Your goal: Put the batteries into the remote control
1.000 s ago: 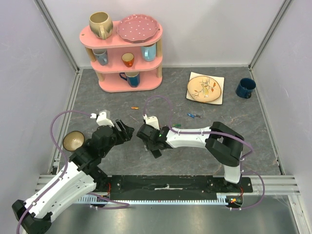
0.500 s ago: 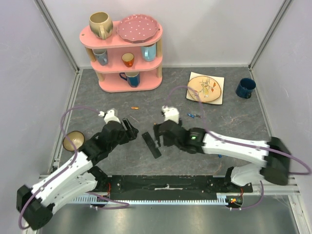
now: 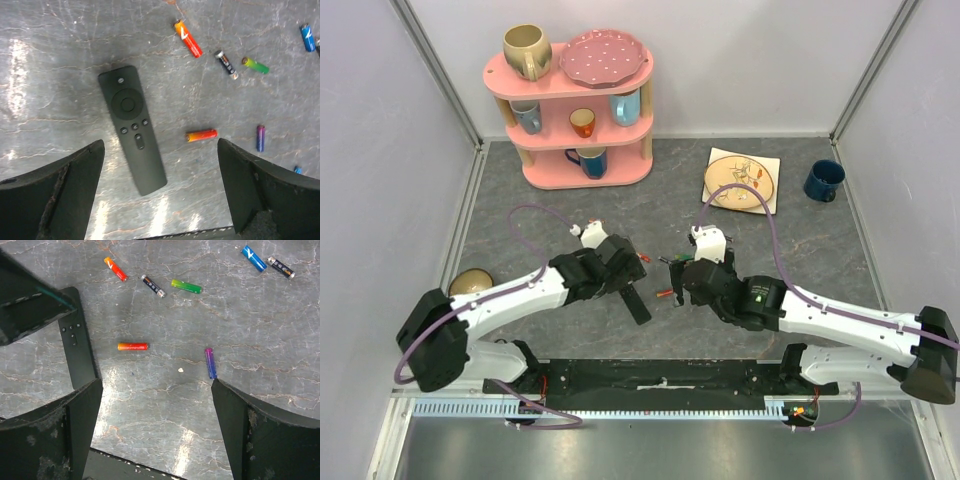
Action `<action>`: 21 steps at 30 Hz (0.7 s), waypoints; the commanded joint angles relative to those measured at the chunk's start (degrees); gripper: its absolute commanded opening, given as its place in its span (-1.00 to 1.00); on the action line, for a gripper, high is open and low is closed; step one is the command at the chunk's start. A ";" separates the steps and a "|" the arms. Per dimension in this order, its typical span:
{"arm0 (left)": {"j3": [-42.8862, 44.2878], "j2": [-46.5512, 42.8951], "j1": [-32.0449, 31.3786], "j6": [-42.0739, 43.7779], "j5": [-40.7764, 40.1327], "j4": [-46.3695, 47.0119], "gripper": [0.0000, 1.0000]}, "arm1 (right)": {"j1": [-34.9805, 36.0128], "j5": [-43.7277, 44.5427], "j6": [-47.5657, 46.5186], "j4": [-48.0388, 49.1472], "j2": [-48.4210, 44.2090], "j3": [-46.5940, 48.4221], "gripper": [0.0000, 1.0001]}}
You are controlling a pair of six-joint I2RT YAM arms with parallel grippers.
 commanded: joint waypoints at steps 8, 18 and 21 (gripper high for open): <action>7.85 11.62 0.03 -16.29 -3.70 -7.67 0.81 | 0.09 2.61 0.67 0.43 -8.32 -1.82 0.95; 9.43 16.36 2.39 -16.21 -0.90 -8.73 0.71 | 0.18 0.77 1.64 1.22 -10.35 -3.32 0.95; 7.86 17.07 4.32 -14.53 2.00 -4.96 0.52 | 0.09 0.42 1.46 1.31 -10.88 -3.32 0.95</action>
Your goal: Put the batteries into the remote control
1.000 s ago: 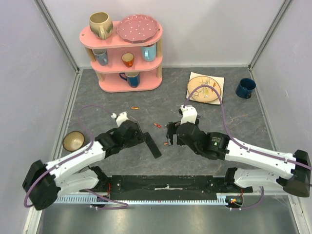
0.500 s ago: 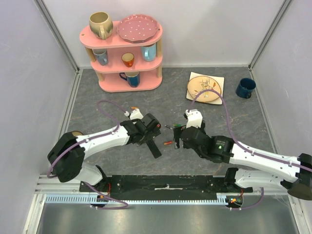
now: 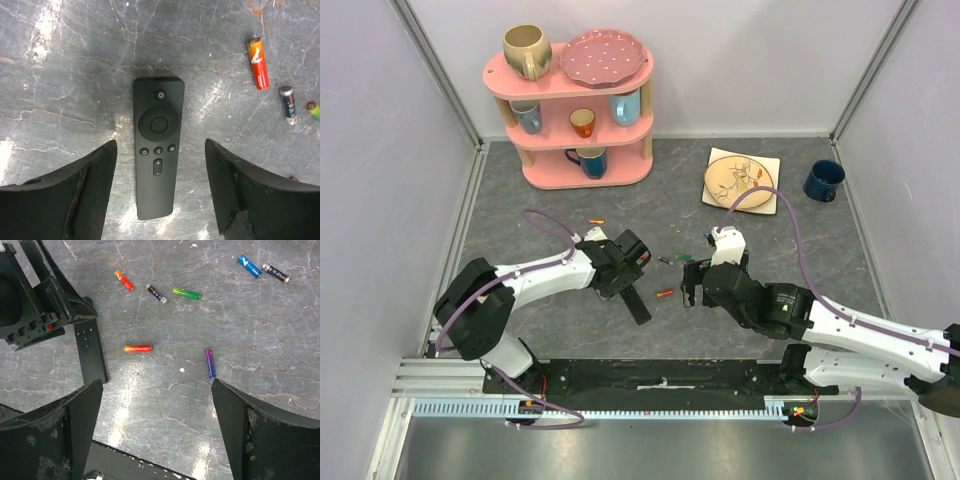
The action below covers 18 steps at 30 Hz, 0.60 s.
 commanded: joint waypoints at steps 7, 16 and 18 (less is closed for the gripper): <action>-2.13 2.41 4.19 1.45 3.70 6.59 0.44 | 0.09 0.57 1.15 0.89 -3.09 -0.54 0.95; -0.37 5.92 4.19 3.39 4.85 5.98 0.42 | 0.18 1.27 0.36 0.89 -2.12 0.42 0.96; -0.19 6.37 4.11 3.39 4.85 5.18 0.42 | 0.09 1.36 0.36 0.89 -1.86 0.51 0.95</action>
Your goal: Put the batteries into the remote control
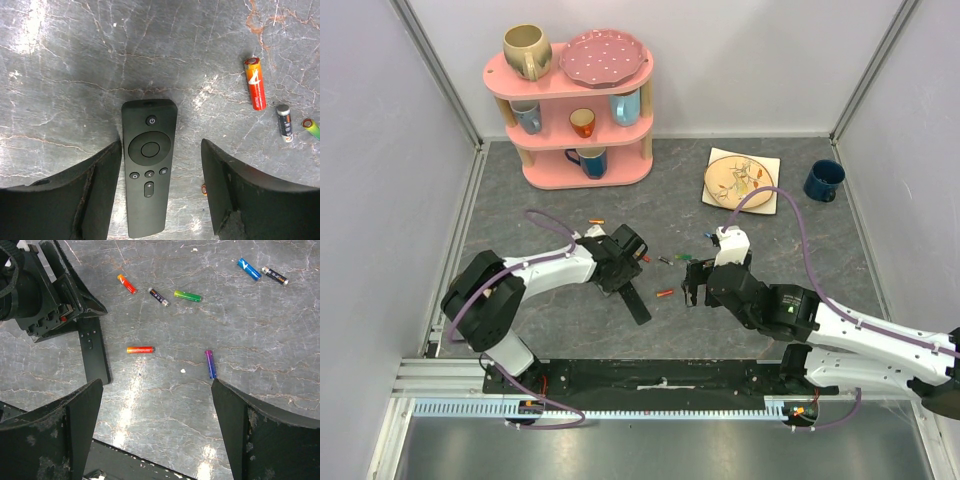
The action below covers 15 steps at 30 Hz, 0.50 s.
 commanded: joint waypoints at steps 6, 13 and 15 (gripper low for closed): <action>3.04 4.30 -0.14 2.01 0.19 -5.83 0.31 | 0.09 1.23 0.12 1.00 0.40 1.17 0.95; 6.83 7.55 -0.14 2.80 -0.25 -13.39 0.15 | 0.18 0.96 0.12 1.70 -0.31 1.17 0.95; 7.18 8.16 -0.14 3.07 -0.16 -14.01 0.14 | 0.09 0.79 0.12 1.88 -0.57 1.08 0.96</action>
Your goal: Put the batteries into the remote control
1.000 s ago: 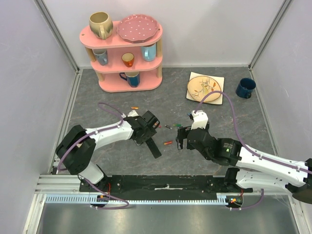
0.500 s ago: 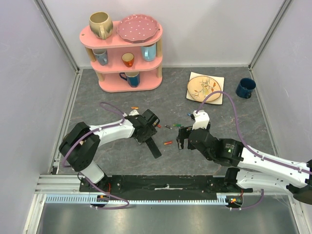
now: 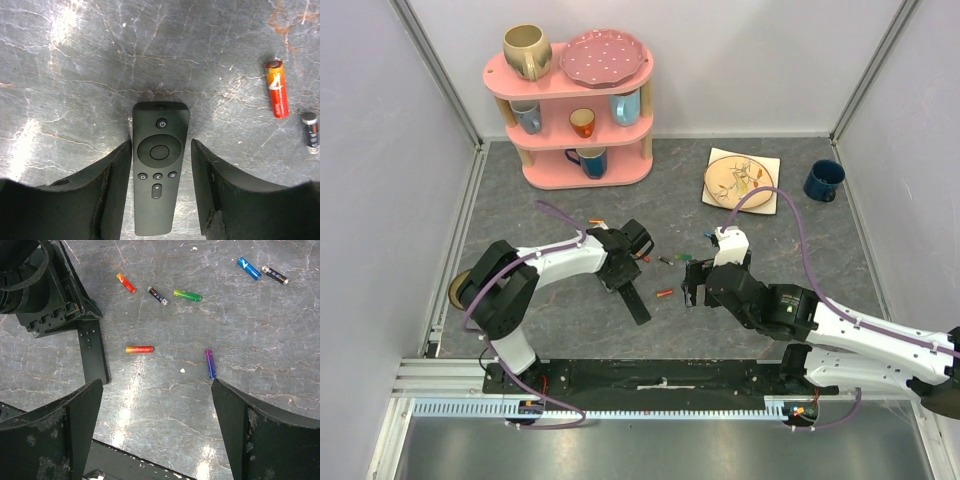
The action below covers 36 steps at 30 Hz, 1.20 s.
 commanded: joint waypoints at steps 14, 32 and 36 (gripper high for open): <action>-1.13 -1.08 -0.22 4.04 0.37 -4.11 -0.70 | 0.09 0.11 0.34 1.68 -3.27 0.82 0.96; -17.89 -40.90 3.89 39.63 18.00 46.50 -0.96 | 0.09 10.04 -6.51 -0.95 -6.26 5.91 0.95; -24.31 -45.82 10.39 34.22 29.08 59.41 -0.96 | 0.09 9.16 -6.43 -0.78 -8.19 6.97 0.95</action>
